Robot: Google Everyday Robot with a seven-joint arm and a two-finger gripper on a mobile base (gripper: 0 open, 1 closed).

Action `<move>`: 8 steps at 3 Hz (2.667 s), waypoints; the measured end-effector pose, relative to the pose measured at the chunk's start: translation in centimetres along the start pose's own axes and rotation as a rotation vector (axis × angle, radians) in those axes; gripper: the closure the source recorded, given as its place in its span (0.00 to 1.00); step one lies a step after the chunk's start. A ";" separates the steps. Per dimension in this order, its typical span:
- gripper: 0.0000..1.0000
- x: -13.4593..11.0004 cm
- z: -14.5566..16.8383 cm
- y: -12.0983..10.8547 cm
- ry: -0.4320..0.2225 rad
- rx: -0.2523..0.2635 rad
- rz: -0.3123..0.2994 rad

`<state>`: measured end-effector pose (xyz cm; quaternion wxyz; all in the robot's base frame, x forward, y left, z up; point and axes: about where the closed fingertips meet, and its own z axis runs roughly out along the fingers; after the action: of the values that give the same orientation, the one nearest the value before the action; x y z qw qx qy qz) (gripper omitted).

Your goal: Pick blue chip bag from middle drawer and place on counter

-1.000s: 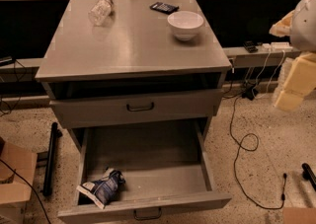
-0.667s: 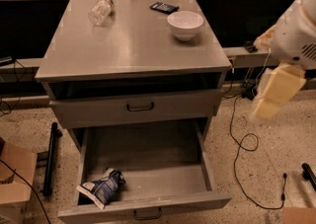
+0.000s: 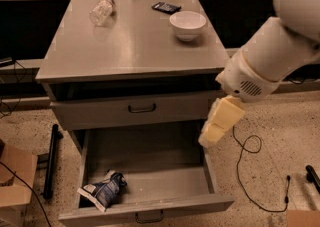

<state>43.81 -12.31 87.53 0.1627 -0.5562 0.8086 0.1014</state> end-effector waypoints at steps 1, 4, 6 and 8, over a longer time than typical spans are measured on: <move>0.00 -2.4 3.4 0.1 -0.104 -0.088 0.021; 0.00 -5.8 11.5 1.5 -0.159 -0.206 0.065; 0.00 -9.6 22.3 3.5 -0.229 -0.324 0.193; 0.00 -9.7 28.2 3.8 -0.232 -0.378 0.276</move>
Offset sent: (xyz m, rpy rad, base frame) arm 0.0117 0.0311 -0.0213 0.1223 0.0438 0.0140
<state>47.65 7.21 64.95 0.1322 -0.4460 0.8194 0.3350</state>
